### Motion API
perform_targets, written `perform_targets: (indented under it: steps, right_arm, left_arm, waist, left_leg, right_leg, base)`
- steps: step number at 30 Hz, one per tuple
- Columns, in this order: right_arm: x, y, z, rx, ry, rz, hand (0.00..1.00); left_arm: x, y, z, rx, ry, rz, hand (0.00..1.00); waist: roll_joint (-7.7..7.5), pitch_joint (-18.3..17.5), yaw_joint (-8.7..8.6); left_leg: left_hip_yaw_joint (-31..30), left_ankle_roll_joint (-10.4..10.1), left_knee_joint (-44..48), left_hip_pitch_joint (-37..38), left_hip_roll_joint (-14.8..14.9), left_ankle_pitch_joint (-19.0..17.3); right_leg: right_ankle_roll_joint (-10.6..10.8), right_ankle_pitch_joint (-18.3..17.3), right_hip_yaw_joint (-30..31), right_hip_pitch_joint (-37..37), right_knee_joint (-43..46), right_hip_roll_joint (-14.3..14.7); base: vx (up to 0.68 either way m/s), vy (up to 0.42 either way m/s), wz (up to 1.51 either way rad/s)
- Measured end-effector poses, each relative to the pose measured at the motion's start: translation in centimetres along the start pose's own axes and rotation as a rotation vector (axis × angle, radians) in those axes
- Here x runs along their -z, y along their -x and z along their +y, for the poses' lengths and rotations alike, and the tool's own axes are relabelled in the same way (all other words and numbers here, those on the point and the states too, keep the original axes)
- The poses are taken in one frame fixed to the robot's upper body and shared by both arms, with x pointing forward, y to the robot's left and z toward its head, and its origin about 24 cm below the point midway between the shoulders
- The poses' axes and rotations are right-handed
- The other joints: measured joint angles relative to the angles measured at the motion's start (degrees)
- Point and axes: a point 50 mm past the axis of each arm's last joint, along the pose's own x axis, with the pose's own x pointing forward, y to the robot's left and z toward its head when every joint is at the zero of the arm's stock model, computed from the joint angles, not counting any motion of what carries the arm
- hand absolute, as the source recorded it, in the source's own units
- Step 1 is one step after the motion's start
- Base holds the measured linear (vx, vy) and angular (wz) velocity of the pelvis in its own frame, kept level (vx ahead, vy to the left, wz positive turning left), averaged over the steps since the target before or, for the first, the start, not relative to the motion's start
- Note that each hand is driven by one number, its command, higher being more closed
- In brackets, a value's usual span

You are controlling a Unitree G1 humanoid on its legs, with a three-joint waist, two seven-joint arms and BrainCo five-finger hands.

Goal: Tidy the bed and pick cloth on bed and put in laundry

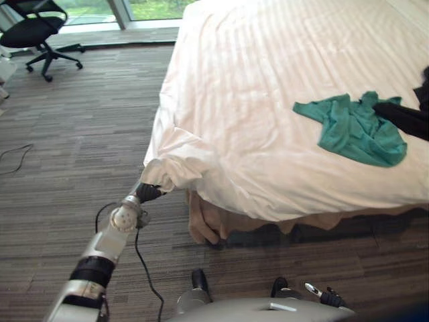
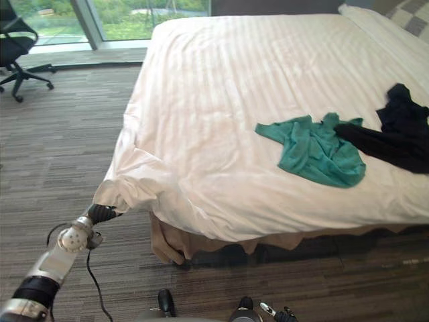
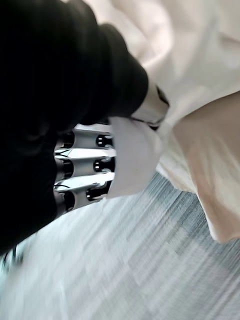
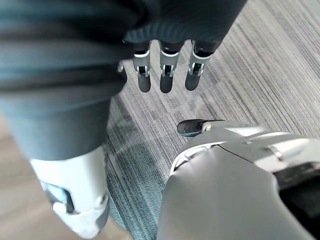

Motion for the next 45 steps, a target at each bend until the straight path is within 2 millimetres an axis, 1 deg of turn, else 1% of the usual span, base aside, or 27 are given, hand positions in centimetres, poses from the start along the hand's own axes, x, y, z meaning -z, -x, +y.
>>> perform_targets:
  steps: [2,3,5,6,7,8,10,11,12,13,15,17,21,23,26,28,32,36,38,40,42,43,45]
  right_arm:
    - [-0.2,-0.1,0.1,-0.001,0.017,0.0,0.0]
    - [-0.3,-0.1,0.2,-0.003,0.017,-0.003,0.0]
    - [-0.9,-0.2,0.6,-0.011,0.019,-0.017,0.0]
    - [-1.0,-0.3,0.6,-0.011,0.019,-0.019,0.0]
    - [-1.2,-0.3,0.7,-0.005,0.019,-0.025,0.0]
    - [-1.3,-0.3,0.7,0.0,0.019,-0.028,0.0]
    - [-1.3,-0.3,0.7,0.009,0.019,-0.026,0.0]
    - [-1.2,-0.4,0.8,0.012,0.018,-0.017,0.0]
    - [-1.3,-0.4,0.9,0.01,0.018,-0.014,0.0]
    - [-1.3,-0.4,1.0,0.01,0.017,-0.014,0.0]
    - [-1.0,-0.4,0.9,0.016,0.014,0.0,0.0]
    - [-0.5,-0.4,0.8,0.028,0.002,0.018,0.0]
    - [-0.2,-0.3,0.4,0.055,-0.053,0.028,0.0]
    - [0.1,-0.3,0.7,0.063,-0.124,0.037,0.0]
    - [0.6,-0.3,1.3,0.057,-0.202,0.05,0.0]
    - [0.5,-0.3,1.4,0.057,-0.244,0.05,0.0]
    - [0.3,-0.3,0.6,0.114,-0.382,0.033,0.0]
    - [0.0,-0.3,0.1,0.148,-0.45,0.023,0.0]
    - [-0.6,-0.3,-0.7,0.195,-0.545,-0.001,0.0]
    - [-1.5,-0.3,-1.4,0.22,-0.591,-0.038,0.0]
    - [-4.3,0.0,-3.9,0.28,-0.624,-0.151,0.0]
    - [-4.9,0.0,-4.3,0.288,-0.628,-0.175,0.0]
    - [-9.9,1.1,-6.8,0.335,-0.606,-0.364,0.0]
  left_arm:
    - [3.3,0.9,-2.0,0.003,0.124,0.153,0.0]
    - [4.2,1.3,-2.4,0.007,0.142,0.196,0.0]
    - [8.9,4.0,-4.3,-0.021,0.244,0.444,0.0]
    - [10.0,4.9,-4.8,-0.023,0.262,0.5,0.0]
    - [11.8,6.5,-5.6,-0.036,0.294,0.603,0.0]
    - [13.2,8.2,-6.6,-0.048,0.331,0.691,0.0]
    - [14.4,9.9,-7.8,-0.048,0.382,0.778,0.0]
    - [15.3,11.6,-8.8,-0.049,0.429,0.851,0.0]
    - [15.9,12.8,-9.7,-0.048,0.46,0.899,0.0]
    - [16.0,13.2,-10.0,-0.048,0.47,0.913,0.0]
    - [16.3,14.5,-11.3,-0.044,0.521,0.971,0.0]
    - [16.4,15.1,-11.9,-0.039,0.543,1.001,0.0]
    - [15.8,15.1,-13.2,-0.039,0.62,1.005,0.0]
    - [15.1,14.8,-14.3,-0.03,0.669,1.0,0.0]
    - [14.6,14.8,-15.3,-0.004,0.682,0.999,0.0]
    - [14.5,14.9,-15.6,-0.001,0.693,1.003,0.0]
    - [14.2,14.7,-16.0,-0.001,0.699,1.0,0.0]
    - [14.2,14.7,-15.9,-0.016,0.694,1.005,0.0]
    - [14.1,14.5,-15.9,-0.014,0.683,0.998,0.0]
    - [14.0,14.4,-15.8,-0.013,0.682,0.994,0.0]
    - [13.9,14.0,-15.8,0.004,0.66,0.977,0.0]
    - [13.8,14.0,-15.7,0.004,0.659,0.975,0.0]
    - [13.7,13.8,-15.7,0.008,0.651,0.965,0.0]
  waist:
    - [-0.18,-0.15,0.54]
    - [-0.18,-0.15,0.7]
    - [-0.2,-0.16,1.05]
    - [-0.23,-0.26,1.22]
    - [-0.3,-0.42,1.31]
    - [-0.29,-0.49,1.95]
    - [-0.17,-0.74,2.89]
    - [-0.18,-0.91,3.09]
    - [-0.24,-1.02,3.06]
    - [-0.26,-1.04,3.03]
    - [-0.29,-1.31,3.02]
    - [-0.32,-1.76,2.82]
    - [-0.18,-2.12,2.83]
    - [-0.22,-2.15,2.6]
    - [-0.21,-2.03,2.32]
    - [-0.18,-1.94,2.41]
    - [0.07,-1.74,2.15]
    - [0.1,-1.38,1.78]
    - [0.08,-1.37,1.21]
    - [0.08,-1.37,1.21]
    - [0.08,-1.36,1.11]
    - [0.08,-1.36,1.04]
    - [0.08,-1.36,0.77]
  left_leg:
    - [-1.84,-0.01,-0.02,0.69,-0.18,-0.01]
    - [-2.15,-0.01,-0.03,0.82,-0.22,-0.01]
    - [-3.33,-0.1,-0.06,1.47,-0.35,-0.08]
    - [-3.62,-0.11,-0.07,1.55,-0.36,-0.08]
    - [-4.12,-0.16,-0.11,1.54,-0.36,-0.12]
    - [-4.28,-0.18,-0.29,1.55,-0.36,-0.13]
    - [-4.34,-0.25,-0.38,1.56,-0.38,-0.18]
    - [-4.55,-0.27,-0.39,1.59,-0.47,-0.19]
    - [-4.66,-0.27,-0.4,1.59,-0.5,-0.19]
    - [-4.68,-0.27,-0.4,1.59,-0.51,-0.19]
    - [-5.09,-0.27,-0.41,1.62,-0.6,-0.19]
    - [-5.71,-0.28,-0.42,1.76,-0.73,-0.19]
    - [-5.72,-0.29,-0.42,1.82,-0.71,-0.2]
    - [-5.64,-0.38,-0.42,1.84,-0.71,-0.27]
    - [-4.97,-0.66,-0.41,2.24,-0.64,-0.5]
    - [-3.92,-0.94,-0.41,3.02,-0.52,-0.82]
    - [-2.03,-1.2,-0.41,4.52,-0.37,-1.74]
    - [-0.55,-1.35,-0.4,5.61,-0.26,-2.38]
    - [0.23,-1.47,-0.4,5.97,-0.25,-2.77]
    - [0.58,-1.5,-0.39,6.21,-0.25,-2.97]
    - [0.91,-1.51,-0.39,6.43,-0.27,-3.31]
    - [0.94,-1.51,-0.39,6.43,-0.28,-3.32]
    - [1.05,-1.51,-0.39,6.19,-0.28,-3.42]
  right_leg:
    - [-0.71,-0.59,-1.16,1.6,-0.01,0.02]
    - [-0.7,-0.71,-1.24,1.89,-0.01,0.01]
    - [-0.38,-1.41,-2.48,3.12,0.07,-0.08]
    - [-0.39,-1.56,-2.65,3.33,0.13,-0.08]
    - [-0.21,-1.8,-3.0,3.62,0.17,-0.06]
    - [-0.15,-1.85,-3.25,3.78,0.16,-0.05]
    - [-0.13,-1.87,-3.26,3.82,0.15,-0.07]
    - [-0.02,-1.93,-3.29,4.01,0.13,-0.14]
    - [-0.02,-1.95,-3.29,4.04,0.11,-0.17]
    - [-0.01,-1.97,-3.28,4.05,0.09,-0.19]
    - [0.05,-2.01,-3.49,4.37,0.03,-0.23]
    - [0.53,-2.32,-4.01,4.97,-0.03,-0.29]
    - [0.63,-2.4,-4.01,5.02,0.02,-0.28]
    - [0.66,-2.44,-3.96,5.02,-0.01,-0.28]
    - [0.73,-2.4,-3.37,5.03,-0.01,-0.27]
    - [0.92,-2.28,-2.35,5.05,-0.02,-0.26]
    - [0.93,-2.27,-0.67,5.5,-0.48,-0.2]
    - [0.95,-2.23,0.71,5.73,-0.78,-0.15]
    - [0.95,-2.23,1.26,5.75,-0.98,-0.16]
    - [0.95,-2.23,1.63,5.75,-1.01,-0.17]
    - [0.94,-2.24,2.08,5.68,-1.04,-0.21]
    - [0.94,-2.24,2.1,5.65,-1.04,-0.21]
    - [0.9,-2.27,2.27,5.27,-1.04,-0.22]
  base:
    - [0.05,-0.025,0.3]
    - [0.03,-0.022,0.19]
    - [0.03,-0.035,0.21]
    - [0.0,-0.029,0.23]
    - [-0.02,-0.021,0.17]
    - [-0.02,-0.018,0.13]
    - [-0.04,-0.003,0.04]
    - [-0.04,0.003,0.03]
    - [-0.04,0.002,0.03]
    - [-0.04,0.0,0.02]
    - [-0.03,-0.002,0.06]
    - [-0.01,-0.011,0.13]
    - [0.0,-0.004,0.02]
    - [0.0,0.0,0.0]
    - [0.03,-0.013,-0.09]
    - [0.04,-0.006,-0.26]
    - [0.04,-0.004,-0.23]
    - [0.04,0.003,-0.23]
    - [0.04,0.003,-0.13]
    - [0.03,0.005,-0.13]
    - [0.04,0.006,-0.09]
    - [0.02,0.003,-0.05]
    - [0.01,0.0,-0.02]
